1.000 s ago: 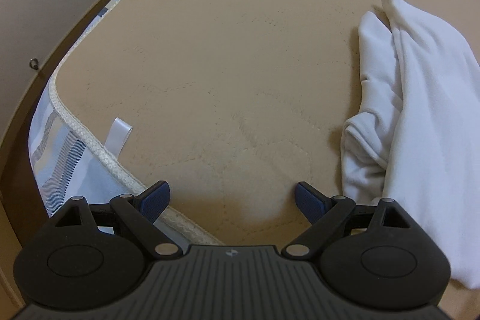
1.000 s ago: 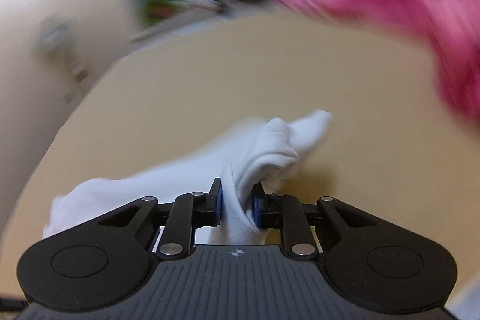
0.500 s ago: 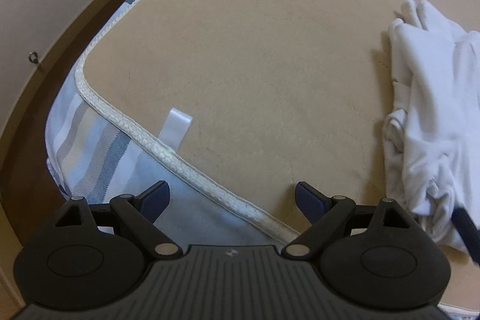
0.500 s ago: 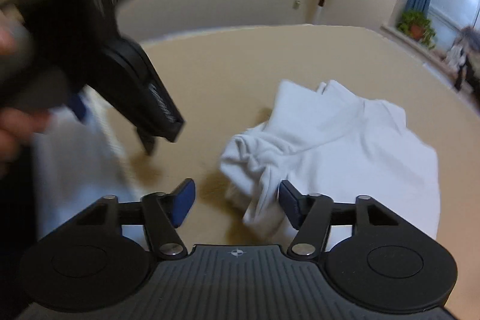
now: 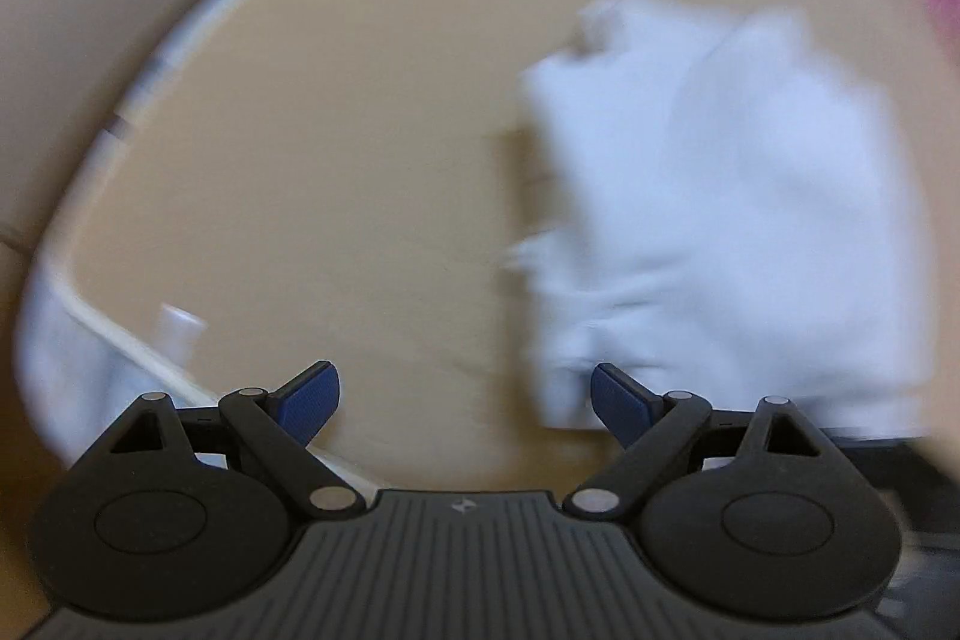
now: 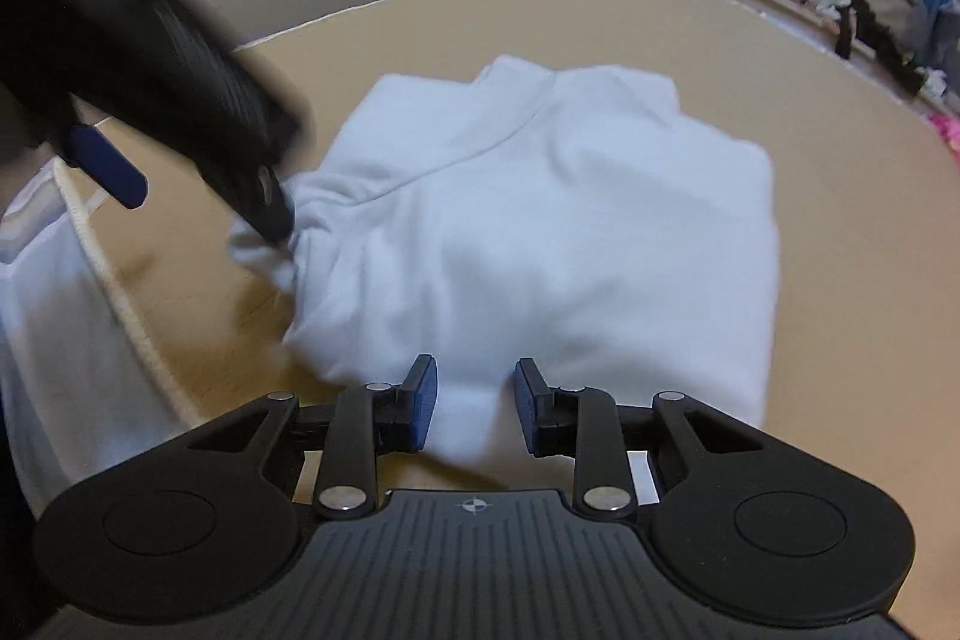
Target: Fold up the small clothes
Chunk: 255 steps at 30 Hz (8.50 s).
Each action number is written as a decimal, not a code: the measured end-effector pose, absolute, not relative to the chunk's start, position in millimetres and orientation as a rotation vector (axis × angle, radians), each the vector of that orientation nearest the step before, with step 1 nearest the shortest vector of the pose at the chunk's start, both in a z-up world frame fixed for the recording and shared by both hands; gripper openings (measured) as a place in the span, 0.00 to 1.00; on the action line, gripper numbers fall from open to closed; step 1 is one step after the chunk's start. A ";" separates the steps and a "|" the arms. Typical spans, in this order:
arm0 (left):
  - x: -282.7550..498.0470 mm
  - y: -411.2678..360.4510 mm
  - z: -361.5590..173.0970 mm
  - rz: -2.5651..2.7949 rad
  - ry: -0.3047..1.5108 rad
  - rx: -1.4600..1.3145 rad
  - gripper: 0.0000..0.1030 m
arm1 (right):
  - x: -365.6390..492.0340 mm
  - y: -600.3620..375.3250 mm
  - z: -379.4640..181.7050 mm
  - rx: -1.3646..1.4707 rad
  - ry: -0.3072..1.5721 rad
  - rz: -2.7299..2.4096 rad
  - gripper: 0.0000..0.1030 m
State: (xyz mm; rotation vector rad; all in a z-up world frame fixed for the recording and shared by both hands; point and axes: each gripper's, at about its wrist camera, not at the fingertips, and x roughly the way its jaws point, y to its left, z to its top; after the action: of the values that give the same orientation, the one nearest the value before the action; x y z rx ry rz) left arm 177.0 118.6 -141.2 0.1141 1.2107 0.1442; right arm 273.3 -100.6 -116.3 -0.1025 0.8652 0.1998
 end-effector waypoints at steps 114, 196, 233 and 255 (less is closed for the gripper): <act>307.6 46.6 -93.4 -0.232 1.045 0.065 0.99 | 247.1 -232.3 -108.5 0.156 0.702 -0.088 0.42; -25.9 32.1 -30.7 -0.066 0.864 0.191 0.99 | 68.5 -150.2 -35.0 0.150 0.692 -0.225 0.93; -28.9 31.6 -25.5 -0.069 0.834 0.217 0.99 | 67.9 -150.8 -32.2 0.131 0.691 -0.203 0.93; -28.4 33.1 -25.4 -0.078 0.864 0.196 0.99 | 66.8 -151.0 -31.6 0.133 0.692 -0.198 0.94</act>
State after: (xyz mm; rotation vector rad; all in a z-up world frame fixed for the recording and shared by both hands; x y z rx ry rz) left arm -28.4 33.1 -25.4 0.1964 0.8637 -0.0782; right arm 66.8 -151.0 -31.6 0.1332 0.6916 -0.1978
